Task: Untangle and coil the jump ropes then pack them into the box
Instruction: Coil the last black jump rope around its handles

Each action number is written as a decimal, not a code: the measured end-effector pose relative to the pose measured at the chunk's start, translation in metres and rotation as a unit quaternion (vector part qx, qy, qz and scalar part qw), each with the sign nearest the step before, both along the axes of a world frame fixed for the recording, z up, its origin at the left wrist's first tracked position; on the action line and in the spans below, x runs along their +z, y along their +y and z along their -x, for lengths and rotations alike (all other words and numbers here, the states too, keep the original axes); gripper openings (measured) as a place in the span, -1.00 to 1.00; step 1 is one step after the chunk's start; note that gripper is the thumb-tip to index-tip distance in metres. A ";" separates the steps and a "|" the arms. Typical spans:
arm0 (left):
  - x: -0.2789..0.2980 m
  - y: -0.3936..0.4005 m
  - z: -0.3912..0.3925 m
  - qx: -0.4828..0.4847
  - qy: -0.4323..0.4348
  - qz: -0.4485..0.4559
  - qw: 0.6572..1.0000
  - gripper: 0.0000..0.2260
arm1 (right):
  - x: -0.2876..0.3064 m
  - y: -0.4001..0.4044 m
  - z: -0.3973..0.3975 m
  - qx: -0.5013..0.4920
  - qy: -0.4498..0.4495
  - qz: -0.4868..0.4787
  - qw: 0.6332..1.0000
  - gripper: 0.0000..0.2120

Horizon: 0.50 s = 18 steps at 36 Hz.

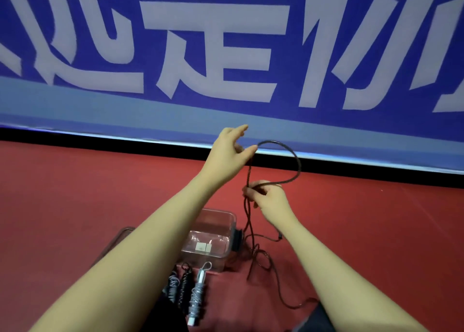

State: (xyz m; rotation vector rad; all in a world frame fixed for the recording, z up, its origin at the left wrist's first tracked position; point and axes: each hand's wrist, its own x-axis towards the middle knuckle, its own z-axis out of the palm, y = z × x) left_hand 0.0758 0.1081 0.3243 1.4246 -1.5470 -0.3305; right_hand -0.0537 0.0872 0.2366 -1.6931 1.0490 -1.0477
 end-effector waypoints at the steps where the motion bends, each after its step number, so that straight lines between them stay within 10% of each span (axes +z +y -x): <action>1: -0.007 0.000 0.000 0.009 -0.003 -0.023 1.000 -0.56 | -0.002 0.000 -0.001 -0.011 -0.027 -0.015 0.999 -0.87; 9: -0.088 0.019 0.000 -0.081 -0.055 -0.255 0.962 -0.68 | 0.001 -0.011 -0.005 -0.059 -0.160 -0.072 0.983 -0.85; 18: -0.100 0.002 -0.007 -0.086 -0.009 -0.208 0.974 -0.78 | 0.003 -0.027 -0.003 -0.082 -0.237 -0.125 0.960 -0.90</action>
